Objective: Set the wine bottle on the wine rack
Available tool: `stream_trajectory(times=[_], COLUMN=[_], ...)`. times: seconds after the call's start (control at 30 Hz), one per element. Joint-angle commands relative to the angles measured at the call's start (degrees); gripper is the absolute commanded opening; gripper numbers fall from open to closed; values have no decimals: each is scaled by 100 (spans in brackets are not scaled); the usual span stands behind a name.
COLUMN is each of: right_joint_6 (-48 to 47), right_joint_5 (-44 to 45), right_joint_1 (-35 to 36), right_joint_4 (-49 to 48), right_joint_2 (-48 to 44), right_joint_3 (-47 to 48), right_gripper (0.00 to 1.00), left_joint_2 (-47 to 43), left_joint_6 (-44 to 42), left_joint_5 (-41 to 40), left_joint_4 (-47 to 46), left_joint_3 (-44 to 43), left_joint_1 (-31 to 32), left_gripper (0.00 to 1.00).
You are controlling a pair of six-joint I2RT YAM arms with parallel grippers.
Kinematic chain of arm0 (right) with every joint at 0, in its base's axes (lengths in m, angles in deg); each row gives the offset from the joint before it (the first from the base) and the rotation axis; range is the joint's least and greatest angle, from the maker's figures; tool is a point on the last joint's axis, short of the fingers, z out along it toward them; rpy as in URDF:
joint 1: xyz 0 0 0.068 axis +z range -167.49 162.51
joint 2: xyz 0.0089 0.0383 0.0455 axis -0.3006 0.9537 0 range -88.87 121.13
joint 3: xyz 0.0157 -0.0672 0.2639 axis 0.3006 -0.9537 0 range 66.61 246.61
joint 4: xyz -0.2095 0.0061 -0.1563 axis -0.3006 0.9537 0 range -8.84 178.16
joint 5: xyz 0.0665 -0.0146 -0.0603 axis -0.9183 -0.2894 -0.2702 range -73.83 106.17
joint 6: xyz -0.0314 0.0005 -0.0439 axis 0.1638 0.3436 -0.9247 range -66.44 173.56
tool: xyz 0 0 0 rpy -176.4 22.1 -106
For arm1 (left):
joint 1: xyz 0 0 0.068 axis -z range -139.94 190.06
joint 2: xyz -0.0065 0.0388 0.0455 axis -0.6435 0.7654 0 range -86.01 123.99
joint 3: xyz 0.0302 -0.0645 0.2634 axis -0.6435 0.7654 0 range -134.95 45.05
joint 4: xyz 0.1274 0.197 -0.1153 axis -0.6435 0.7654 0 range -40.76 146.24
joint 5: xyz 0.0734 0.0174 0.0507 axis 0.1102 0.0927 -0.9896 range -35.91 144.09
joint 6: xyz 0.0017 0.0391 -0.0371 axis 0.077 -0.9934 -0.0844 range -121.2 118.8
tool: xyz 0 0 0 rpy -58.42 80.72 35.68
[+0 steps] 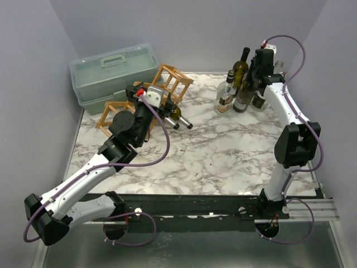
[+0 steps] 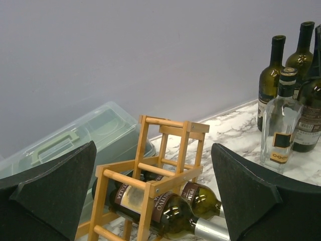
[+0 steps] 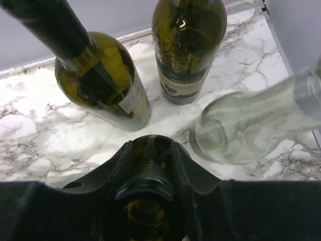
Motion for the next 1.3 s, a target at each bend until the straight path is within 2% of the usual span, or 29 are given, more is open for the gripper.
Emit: stream_trajectory(times=[0.0,0.03,0.37,0.53,0.77,1.03,1.27], right_joint_6=[-58,-63,120,471,1132,1591,1765], right_joint_5=[95,62,-798,-2128,-3749,-4419,-4522], right_joint_1=[-20,-24,-20,-20,-20,-20,-19], right_joint_4=[268,277,343,447,343,191,168], right_joint_2=[-571,-697,-2530,-3247,-3963,-4426,-4612], right_joint_3=[-583,-714,-2394,-3080,-3807,-4169,-4190], right_gripper=[3,1,1,1,1,1,1], left_joint_2=[-67,-46,158,368,766,1496,1971], left_joint_6=[29,50,323,718,1093,2160,2517], left_joint_5=[191,195,408,736,931,1164,999], left_joint_4=[-137,-137,-128,-15,140,224,224], left_joint_3=[64,61,25,-68,-186,-290,-283], left_joint_1=[-4,-4,47,134,789,1344,1770], left_gripper=[98,98,98,98,99,99,99])
